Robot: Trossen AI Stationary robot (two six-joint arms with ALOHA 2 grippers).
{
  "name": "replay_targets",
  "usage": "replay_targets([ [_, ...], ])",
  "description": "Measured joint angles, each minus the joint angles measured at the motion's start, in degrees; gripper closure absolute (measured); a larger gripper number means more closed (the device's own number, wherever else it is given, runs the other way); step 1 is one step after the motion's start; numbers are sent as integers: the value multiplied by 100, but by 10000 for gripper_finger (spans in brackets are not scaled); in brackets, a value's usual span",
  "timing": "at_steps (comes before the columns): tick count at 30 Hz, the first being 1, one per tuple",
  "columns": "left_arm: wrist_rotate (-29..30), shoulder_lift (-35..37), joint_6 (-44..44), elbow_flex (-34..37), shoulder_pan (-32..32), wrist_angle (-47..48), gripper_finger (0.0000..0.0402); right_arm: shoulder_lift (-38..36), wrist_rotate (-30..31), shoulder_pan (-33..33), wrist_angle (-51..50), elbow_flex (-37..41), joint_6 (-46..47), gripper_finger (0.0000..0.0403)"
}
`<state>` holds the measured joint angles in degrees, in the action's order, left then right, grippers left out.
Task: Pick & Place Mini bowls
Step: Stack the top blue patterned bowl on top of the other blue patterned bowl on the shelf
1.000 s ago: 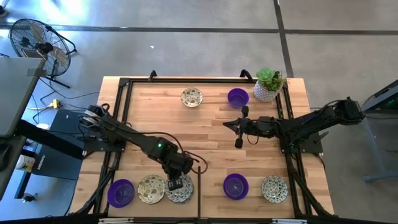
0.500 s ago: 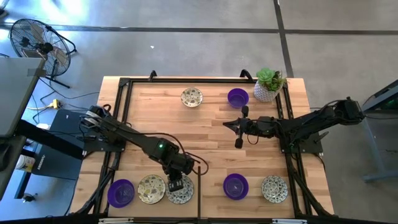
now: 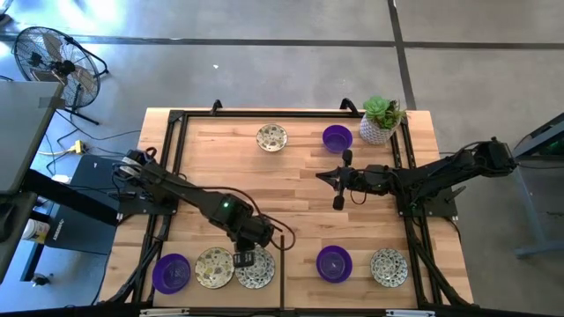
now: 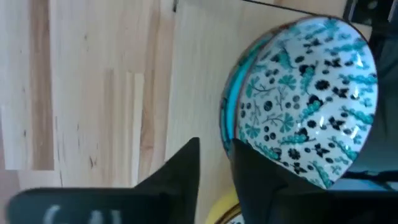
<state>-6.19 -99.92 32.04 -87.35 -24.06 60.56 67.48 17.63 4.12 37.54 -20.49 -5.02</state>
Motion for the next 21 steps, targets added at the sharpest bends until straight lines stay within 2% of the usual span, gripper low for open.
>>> replay_targets([
  [5, 111, 0, -88, 2, 1, -3, 385, 0, 0, 0, 0, 0, 0, 402],
  [7, 188, 0, -95, 2, 3, -11, 397, 0, 0, 0, -1, 0, 0, 402],
  [15, 281, 0, -184, 4, -8, -101, 391, 0, -2, 0, -2, 0, 0, 402],
  [21, 609, 0, -182, 5, -32, -132, 400, 0, -2, 0, -2, 0, -4, 402],
])
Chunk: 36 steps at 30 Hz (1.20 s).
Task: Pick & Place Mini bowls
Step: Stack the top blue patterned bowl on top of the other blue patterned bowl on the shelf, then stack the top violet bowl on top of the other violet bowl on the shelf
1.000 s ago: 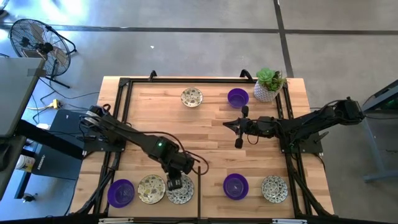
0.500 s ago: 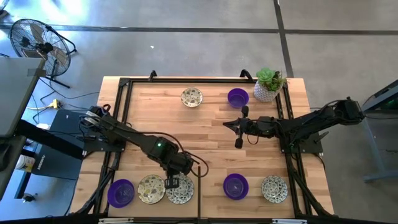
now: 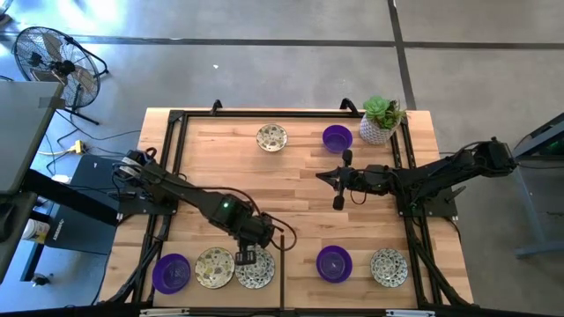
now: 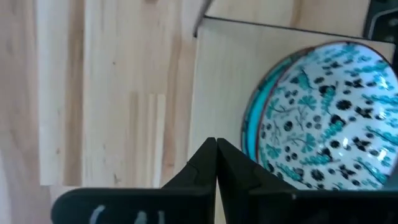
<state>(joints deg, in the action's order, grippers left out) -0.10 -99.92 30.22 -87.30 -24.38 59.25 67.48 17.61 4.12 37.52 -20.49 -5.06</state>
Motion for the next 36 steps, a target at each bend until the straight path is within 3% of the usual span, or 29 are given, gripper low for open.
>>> replay_targets([
  [17, 542, -10, -175, 6, -583, -381, 401, 0, 0, 0, 0, 0, 2, 402],
  [32, 719, -122, -365, 8, -562, -387, 401, -2, 0, 1, -1, 0, 7, 402],
  [36, 1077, 47, -453, 6, -566, -395, 401, -2, 0, 2, -1, 0, 7, 402],
])
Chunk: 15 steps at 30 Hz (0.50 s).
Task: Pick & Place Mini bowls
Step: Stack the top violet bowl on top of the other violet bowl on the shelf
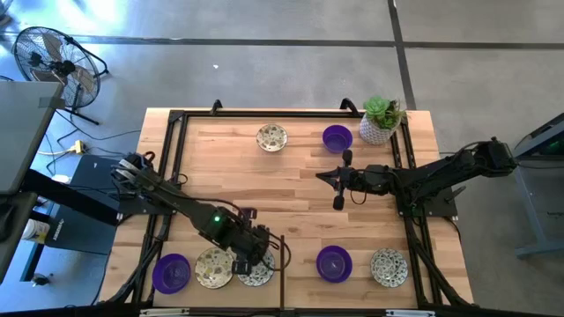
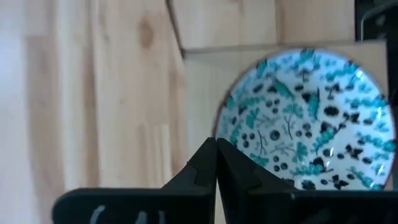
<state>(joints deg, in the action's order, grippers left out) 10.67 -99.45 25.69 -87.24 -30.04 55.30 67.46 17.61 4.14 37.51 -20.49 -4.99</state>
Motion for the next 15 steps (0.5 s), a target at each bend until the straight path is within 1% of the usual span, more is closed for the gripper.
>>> replay_targets([
  [4, 508, 366, -164, 140, -95, -209, 401, 0, 0, 0, 1, 0, 2, 402],
  [6, 524, 555, -341, 336, -116, -675, 401, 0, 0, -2, 1, 0, 0, 402],
  [9, 486, 833, -567, 850, -122, -1158, 401, 0, 0, 0, 1, 0, 0, 402],
  [10, 501, 912, -659, 1009, -108, -1453, 401, 0, 0, 0, 1, 0, 0, 402],
  [13, 662, 1276, -988, 1630, -107, -2167, 401, 0, 0, 0, -3, 2, 3, 402],
  [15, 671, 1482, -1214, 2104, -63, -2982, 401, 1, 0, 0, -14, 2, 5, 402],
])
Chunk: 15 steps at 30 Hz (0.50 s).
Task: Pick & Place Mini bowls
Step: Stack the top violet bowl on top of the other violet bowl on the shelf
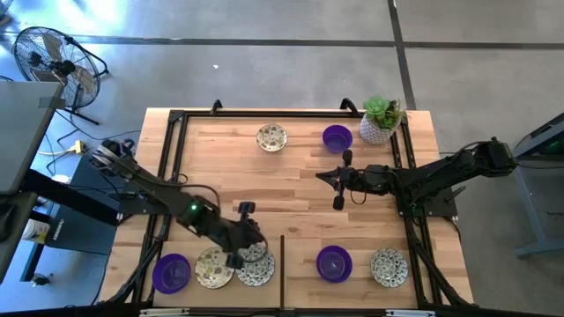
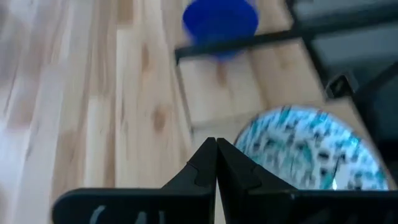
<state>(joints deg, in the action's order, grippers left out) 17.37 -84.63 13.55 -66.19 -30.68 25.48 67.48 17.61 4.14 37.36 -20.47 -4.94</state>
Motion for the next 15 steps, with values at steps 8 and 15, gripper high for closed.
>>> replay_targets([
  [8, -330, 626, -249, 1867, 412, -2415, 401, 1, 117, 1, 9, 2, 60, 402],
  [15, 194, 1025, -1219, 2729, 620, -4681, 401, -29, 520, 13, -174, 2, 256, 402],
])
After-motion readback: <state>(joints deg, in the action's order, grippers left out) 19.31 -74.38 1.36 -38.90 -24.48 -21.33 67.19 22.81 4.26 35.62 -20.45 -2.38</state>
